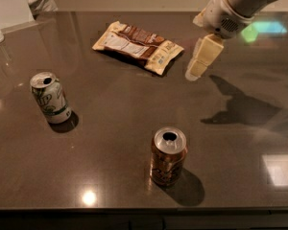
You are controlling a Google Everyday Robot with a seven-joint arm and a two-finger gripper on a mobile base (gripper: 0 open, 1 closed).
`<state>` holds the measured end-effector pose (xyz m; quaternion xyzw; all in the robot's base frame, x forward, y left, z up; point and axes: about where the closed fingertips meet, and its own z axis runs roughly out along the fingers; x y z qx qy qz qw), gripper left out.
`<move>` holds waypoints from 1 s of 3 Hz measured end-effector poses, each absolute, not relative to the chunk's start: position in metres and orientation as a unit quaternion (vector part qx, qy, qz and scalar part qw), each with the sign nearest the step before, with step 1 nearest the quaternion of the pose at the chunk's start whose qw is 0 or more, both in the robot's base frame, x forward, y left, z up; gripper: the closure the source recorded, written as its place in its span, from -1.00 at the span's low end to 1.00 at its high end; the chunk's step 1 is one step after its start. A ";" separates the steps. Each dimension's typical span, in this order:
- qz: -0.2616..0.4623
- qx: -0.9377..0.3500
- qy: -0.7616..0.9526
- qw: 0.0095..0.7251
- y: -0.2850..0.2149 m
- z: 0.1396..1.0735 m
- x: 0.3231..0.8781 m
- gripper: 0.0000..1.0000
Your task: Move brown chip bag near 7up can
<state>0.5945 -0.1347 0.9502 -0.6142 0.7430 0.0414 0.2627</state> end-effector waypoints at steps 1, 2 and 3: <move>0.052 -0.603 0.745 0.279 -0.116 0.940 0.634 -1.00; 0.057 -0.593 0.749 0.289 -0.101 0.929 0.673 -1.00; 0.060 -0.588 0.752 0.291 -0.090 0.917 0.703 -1.00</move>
Offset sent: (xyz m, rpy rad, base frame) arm 0.1279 0.0475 -0.0308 0.0994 -0.0283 -0.0616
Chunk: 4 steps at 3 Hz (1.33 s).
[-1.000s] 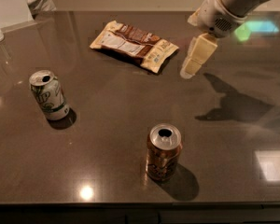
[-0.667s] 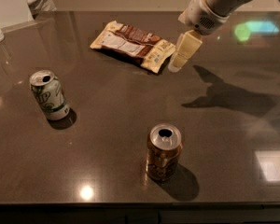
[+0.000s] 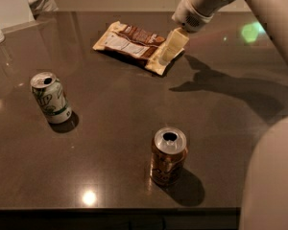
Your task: Move brown chip bag near 7up can
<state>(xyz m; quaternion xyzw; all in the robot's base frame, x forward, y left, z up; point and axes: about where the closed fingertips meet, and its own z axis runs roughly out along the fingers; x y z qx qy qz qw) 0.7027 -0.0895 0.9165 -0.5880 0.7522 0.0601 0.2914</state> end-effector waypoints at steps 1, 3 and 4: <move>0.062 -0.584 0.756 0.290 -0.080 0.901 0.726 -1.00; 0.064 -0.574 0.769 0.273 -0.065 0.872 0.754 -1.00; 0.064 -0.571 0.776 0.261 -0.061 0.859 0.758 -1.00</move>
Offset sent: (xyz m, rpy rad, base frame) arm 0.0626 0.0245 -0.0430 -0.0119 0.0395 -0.0467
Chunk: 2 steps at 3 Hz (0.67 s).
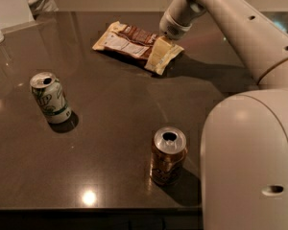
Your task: Move brown chip bag near 7up can
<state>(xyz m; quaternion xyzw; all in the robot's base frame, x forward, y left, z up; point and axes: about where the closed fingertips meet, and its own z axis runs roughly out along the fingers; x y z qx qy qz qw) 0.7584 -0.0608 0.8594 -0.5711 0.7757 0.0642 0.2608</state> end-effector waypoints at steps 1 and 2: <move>0.062 -0.569 0.781 0.250 -0.061 0.849 0.761 -1.00; 0.061 -0.569 0.784 0.242 -0.061 0.844 0.761 -0.67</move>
Offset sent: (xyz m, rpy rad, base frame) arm 0.0013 -0.0043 -0.0142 -0.0390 0.0340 -0.0199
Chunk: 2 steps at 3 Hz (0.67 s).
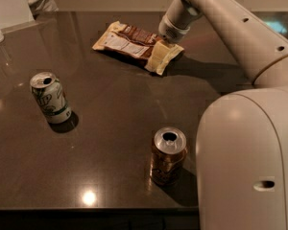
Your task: Move brown chip bag near 7up can
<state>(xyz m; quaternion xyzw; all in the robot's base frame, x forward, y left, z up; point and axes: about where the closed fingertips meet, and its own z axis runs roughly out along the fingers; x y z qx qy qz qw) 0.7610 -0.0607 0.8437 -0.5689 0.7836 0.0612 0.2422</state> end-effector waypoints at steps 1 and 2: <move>0.061 -0.571 0.784 0.237 -0.059 0.843 0.759 -0.20; 0.062 -0.575 0.781 0.234 -0.056 0.847 0.756 0.28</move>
Offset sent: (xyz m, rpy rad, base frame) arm -0.0102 0.0040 0.0151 -0.0151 0.0054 0.0197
